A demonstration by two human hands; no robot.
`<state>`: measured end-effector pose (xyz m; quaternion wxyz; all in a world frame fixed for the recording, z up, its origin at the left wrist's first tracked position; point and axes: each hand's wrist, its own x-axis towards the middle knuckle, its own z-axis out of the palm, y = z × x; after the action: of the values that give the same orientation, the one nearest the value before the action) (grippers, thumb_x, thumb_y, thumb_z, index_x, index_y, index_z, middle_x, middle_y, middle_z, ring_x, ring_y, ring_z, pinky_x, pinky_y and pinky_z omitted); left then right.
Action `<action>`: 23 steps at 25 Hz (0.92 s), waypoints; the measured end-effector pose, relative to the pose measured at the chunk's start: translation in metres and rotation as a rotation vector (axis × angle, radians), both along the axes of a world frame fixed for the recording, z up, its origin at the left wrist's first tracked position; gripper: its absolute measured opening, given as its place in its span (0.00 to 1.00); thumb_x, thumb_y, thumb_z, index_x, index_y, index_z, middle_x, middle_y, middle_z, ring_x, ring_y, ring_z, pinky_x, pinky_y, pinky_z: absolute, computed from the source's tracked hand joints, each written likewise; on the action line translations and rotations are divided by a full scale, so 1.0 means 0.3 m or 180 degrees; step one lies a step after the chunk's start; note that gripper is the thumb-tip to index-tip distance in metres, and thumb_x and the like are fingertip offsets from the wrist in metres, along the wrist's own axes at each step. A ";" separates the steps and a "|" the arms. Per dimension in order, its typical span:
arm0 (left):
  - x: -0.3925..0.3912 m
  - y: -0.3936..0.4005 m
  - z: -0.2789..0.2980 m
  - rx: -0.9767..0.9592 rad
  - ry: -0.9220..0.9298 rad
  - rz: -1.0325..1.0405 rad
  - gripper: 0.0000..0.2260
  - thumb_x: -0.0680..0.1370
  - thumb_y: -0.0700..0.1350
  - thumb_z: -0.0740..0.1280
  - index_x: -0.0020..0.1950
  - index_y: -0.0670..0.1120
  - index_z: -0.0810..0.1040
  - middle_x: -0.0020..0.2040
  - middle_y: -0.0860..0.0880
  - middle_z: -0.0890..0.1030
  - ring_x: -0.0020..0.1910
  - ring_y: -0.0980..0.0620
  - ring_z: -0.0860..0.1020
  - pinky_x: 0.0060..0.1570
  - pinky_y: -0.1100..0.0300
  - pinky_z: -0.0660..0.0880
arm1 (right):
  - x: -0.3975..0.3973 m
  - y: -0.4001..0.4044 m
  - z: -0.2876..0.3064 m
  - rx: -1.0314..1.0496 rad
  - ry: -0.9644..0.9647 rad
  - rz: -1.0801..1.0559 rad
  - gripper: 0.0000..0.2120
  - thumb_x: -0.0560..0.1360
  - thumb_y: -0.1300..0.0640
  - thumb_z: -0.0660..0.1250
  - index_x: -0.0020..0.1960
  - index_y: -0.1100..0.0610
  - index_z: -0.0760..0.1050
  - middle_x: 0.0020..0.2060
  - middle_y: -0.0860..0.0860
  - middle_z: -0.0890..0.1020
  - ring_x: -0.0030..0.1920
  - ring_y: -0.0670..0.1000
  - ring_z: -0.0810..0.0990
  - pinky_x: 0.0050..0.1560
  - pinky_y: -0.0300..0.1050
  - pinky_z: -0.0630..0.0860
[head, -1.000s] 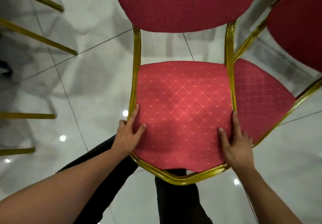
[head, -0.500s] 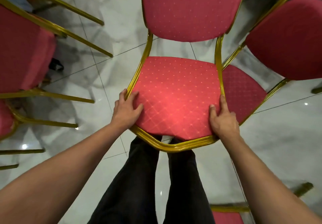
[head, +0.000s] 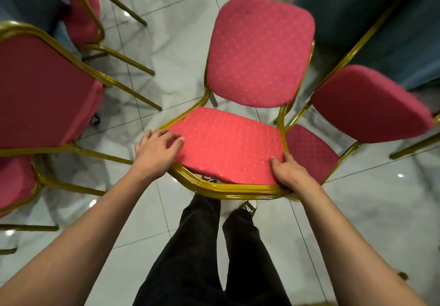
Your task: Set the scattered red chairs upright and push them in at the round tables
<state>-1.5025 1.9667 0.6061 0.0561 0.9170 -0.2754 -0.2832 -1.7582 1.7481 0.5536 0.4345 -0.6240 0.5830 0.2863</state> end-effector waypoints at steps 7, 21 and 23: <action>-0.066 -0.062 0.163 -0.1167 -0.0568 -0.0826 0.29 0.80 0.68 0.47 0.72 0.56 0.73 0.72 0.50 0.73 0.77 0.48 0.62 0.78 0.42 0.48 | 0.070 -0.029 0.227 -0.0190 -0.0104 0.0176 0.34 0.80 0.31 0.52 0.80 0.47 0.60 0.75 0.59 0.65 0.68 0.65 0.72 0.64 0.59 0.75; 0.187 -0.600 0.250 -0.1842 -0.0379 -0.0891 0.33 0.79 0.70 0.38 0.78 0.59 0.63 0.70 0.53 0.72 0.76 0.50 0.62 0.77 0.46 0.47 | 0.311 -0.203 0.326 -0.3417 -0.1988 0.0400 0.27 0.83 0.37 0.50 0.75 0.47 0.72 0.67 0.49 0.77 0.66 0.52 0.74 0.70 0.56 0.63; 0.222 -0.649 0.255 -0.1809 -0.0349 -0.1009 0.32 0.78 0.70 0.39 0.77 0.61 0.63 0.72 0.53 0.71 0.76 0.51 0.62 0.77 0.46 0.47 | 0.338 -0.240 0.331 -0.3427 -0.1982 0.0334 0.28 0.83 0.36 0.49 0.72 0.48 0.74 0.67 0.49 0.77 0.66 0.52 0.74 0.66 0.55 0.65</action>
<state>-1.4360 1.7721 0.6827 0.2500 0.8242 -0.4853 -0.1505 -1.6566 1.6761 0.6530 0.1940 -0.8375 0.4601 -0.2221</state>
